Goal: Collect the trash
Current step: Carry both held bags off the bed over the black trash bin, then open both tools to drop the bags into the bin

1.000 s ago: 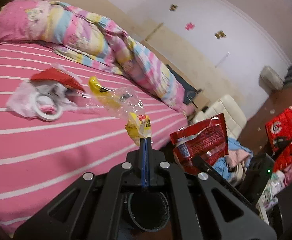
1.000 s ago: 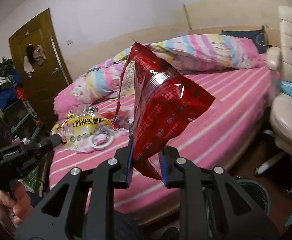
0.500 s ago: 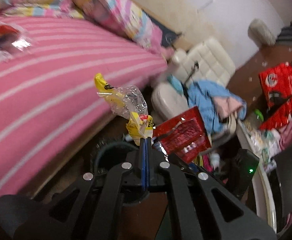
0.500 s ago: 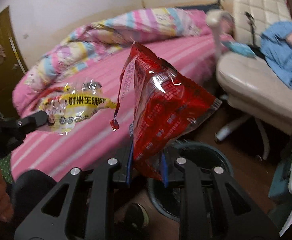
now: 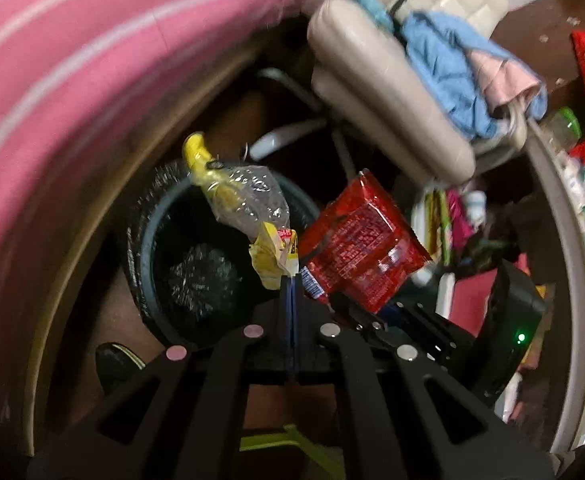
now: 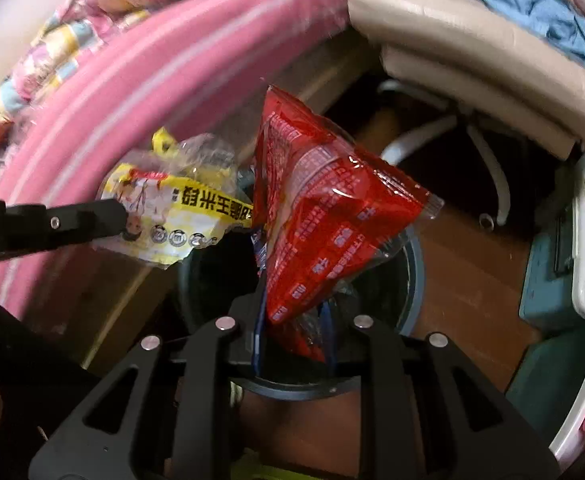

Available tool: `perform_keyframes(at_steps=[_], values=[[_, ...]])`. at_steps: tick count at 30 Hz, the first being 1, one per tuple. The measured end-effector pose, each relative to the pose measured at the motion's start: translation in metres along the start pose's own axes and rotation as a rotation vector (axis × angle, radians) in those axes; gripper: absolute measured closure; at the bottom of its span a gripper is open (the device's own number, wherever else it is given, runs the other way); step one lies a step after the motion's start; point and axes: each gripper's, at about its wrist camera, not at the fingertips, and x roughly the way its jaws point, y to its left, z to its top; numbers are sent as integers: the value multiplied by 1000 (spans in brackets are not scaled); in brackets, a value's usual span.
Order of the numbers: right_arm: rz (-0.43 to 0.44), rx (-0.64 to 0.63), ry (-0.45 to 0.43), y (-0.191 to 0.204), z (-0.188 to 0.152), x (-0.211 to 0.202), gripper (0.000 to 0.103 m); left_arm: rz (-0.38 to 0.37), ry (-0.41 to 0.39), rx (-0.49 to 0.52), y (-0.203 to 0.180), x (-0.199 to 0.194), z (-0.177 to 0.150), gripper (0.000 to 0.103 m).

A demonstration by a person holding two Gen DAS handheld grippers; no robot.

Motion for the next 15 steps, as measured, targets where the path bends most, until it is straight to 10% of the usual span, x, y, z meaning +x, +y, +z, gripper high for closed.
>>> perform_keyframes(at_steps=[9, 15], values=[[-57, 7, 112, -14, -2, 47, 74, 56, 125, 27, 7, 62, 6, 102], [-110, 7, 97, -15, -10, 47, 37, 124, 158, 4, 21, 76, 5, 80]])
